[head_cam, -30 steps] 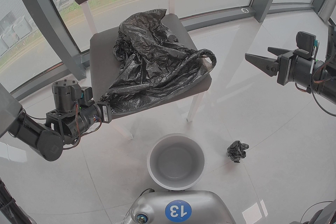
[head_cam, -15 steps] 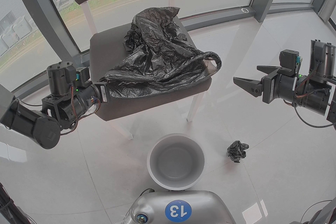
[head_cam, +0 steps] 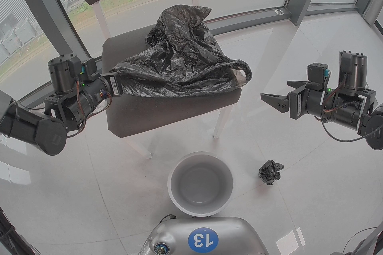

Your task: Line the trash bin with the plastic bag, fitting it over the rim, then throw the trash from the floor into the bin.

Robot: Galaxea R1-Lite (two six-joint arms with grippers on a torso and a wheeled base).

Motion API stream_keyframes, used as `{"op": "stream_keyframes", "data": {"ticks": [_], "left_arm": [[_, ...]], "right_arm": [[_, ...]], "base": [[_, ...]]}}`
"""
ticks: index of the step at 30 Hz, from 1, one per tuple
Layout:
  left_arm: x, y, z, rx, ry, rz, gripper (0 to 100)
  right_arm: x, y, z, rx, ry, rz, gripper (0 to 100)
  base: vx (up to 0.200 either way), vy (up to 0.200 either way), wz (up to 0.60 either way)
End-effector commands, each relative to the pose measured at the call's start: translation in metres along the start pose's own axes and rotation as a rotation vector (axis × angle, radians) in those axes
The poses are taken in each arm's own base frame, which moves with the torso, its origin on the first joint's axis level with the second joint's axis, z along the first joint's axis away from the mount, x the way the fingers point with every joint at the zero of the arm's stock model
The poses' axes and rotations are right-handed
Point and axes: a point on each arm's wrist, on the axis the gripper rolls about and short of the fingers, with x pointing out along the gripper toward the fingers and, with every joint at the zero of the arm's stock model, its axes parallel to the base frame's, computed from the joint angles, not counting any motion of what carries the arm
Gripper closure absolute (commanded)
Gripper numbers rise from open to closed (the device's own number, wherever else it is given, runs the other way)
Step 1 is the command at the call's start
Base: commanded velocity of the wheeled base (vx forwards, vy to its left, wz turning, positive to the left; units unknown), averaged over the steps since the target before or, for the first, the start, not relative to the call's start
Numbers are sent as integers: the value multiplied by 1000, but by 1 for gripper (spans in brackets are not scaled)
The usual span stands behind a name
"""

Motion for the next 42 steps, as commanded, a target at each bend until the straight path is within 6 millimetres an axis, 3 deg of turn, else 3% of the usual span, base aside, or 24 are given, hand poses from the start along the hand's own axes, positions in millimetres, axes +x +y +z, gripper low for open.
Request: {"op": "stream_keyframes", "data": {"ticks": [1,10,16,21,25,31,38,42], "left_arm": [[-1,-4,8,-4,-27,-12,100],[-2,-4,1,-48,-8,-1,100],[-12,-6,20,-51,-7,-7,100],[-24,-11,39,-105,10,-25,100],[-29,-13,49,-124,-10,-34,100],[-28,-13,42,-125,11,-31,100],[-37,-11,43,-140,12,-34,100],[-47,-12,47,-190,13,-76,100]], "right_arm": [[0,2,-1,-2,2,5,0],[-16,-4,7,-38,-45,-34,0],[-15,-14,32,-45,-172,-73,0],[-5,-17,28,-41,-152,-79,0],[5,-18,16,-32,-89,-74,0],[28,-21,3,-18,-30,-68,0],[57,-17,10,-25,-54,-80,0],[83,-9,16,-26,-74,-91,0]], "base": [[0,0,0],[0,0,0],[0,0,0],[0,0,0],[0,0,0],[0,0,0],[0,0,0],[0,0,0]]}}
